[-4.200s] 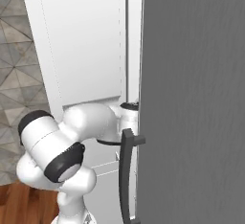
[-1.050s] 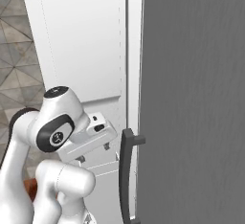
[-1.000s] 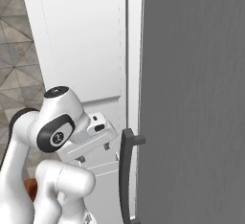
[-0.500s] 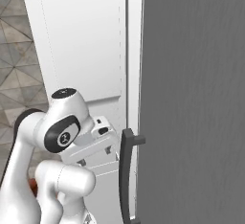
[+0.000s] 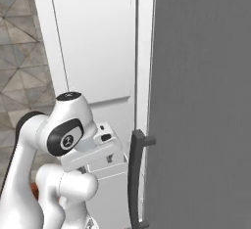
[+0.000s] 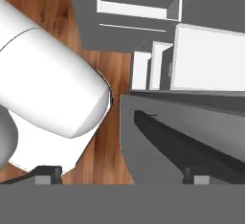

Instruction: The ice cube tray has been filled with water. Take the tray and place it in the freezer to make ice. Close the freezer door after placing the tray.

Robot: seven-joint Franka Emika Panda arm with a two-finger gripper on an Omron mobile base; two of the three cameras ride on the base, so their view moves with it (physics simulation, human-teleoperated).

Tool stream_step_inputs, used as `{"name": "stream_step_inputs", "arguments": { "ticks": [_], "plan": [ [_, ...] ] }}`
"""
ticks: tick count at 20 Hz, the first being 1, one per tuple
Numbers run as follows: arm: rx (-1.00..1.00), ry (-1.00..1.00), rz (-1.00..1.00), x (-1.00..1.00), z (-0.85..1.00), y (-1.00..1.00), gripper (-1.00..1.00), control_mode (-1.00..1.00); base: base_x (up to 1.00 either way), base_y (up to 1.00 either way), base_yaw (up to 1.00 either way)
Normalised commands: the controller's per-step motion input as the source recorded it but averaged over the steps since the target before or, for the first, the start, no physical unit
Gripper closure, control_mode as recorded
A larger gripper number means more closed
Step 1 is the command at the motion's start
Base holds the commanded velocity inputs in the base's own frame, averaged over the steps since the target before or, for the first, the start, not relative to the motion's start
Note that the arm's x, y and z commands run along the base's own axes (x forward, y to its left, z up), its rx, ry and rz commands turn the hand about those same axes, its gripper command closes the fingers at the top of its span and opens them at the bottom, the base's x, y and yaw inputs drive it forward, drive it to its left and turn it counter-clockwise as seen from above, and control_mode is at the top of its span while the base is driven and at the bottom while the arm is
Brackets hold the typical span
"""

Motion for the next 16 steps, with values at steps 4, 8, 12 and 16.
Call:
{"name": "stream_step_inputs", "arguments": {
  "ticks": [4,8,12,16],
  "plan": [
    [0.0,0.0,0.0,0.0,0.0,0.0,-1.0,1.0,-0.51,0.53,-0.09],
    [0.0,0.0,0.0,0.0,0.0,0.0,-1.0,1.0,-0.49,0.47,-0.15],
    [0.0,0.0,0.0,0.0,0.0,0.0,-1.0,1.0,-0.25,0.19,-0.3],
    [0.0,0.0,0.0,0.0,0.0,0.0,-1.0,1.0,-0.19,0.0,-0.39]
  ]
}}
